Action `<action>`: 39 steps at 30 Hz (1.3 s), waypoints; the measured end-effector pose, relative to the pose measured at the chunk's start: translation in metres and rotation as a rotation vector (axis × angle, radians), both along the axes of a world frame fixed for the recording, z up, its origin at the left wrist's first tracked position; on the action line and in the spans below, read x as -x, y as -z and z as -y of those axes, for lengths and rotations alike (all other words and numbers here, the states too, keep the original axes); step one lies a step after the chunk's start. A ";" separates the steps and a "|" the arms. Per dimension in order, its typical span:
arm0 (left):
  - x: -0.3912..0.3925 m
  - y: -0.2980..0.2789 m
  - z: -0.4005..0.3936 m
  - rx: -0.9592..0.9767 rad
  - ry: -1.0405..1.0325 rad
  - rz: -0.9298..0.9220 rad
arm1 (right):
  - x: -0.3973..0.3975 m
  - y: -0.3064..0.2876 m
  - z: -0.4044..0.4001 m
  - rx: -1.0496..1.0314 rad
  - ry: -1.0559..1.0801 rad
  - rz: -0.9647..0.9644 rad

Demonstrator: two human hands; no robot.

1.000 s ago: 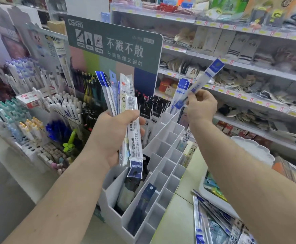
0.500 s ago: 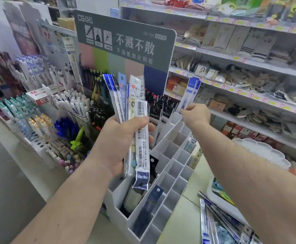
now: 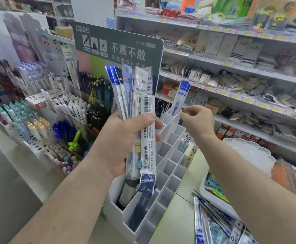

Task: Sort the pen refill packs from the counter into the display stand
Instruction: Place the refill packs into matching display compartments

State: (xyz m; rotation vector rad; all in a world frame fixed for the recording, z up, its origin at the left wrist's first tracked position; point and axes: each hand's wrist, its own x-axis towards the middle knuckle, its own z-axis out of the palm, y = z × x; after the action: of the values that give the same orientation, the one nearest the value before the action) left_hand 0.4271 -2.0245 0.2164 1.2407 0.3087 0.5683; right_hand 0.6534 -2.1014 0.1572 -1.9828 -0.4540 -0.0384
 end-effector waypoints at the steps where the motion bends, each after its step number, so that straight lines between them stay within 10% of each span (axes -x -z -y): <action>1: 0.000 -0.003 0.006 0.003 0.036 0.011 | 0.013 -0.002 0.009 -0.049 -0.041 0.044; 10: -0.026 0.037 0.074 0.155 0.312 -0.149 | 0.121 0.022 0.138 -0.134 -0.280 0.953; 22: -0.048 0.083 0.110 0.419 0.663 -0.415 | 0.129 0.067 0.202 0.105 -0.352 0.968; 32: -0.049 0.104 0.110 0.371 0.477 -0.516 | 0.145 0.058 0.198 -0.093 -0.029 0.463; 39: -0.045 0.116 0.106 0.113 0.267 -0.481 | 0.147 0.034 0.193 -0.468 0.001 -0.438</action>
State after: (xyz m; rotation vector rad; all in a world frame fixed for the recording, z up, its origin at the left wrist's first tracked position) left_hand 0.4717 -2.1301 0.1002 1.2735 0.5590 0.0146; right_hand 0.5065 -2.2949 0.1231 -1.4743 -0.1381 0.2627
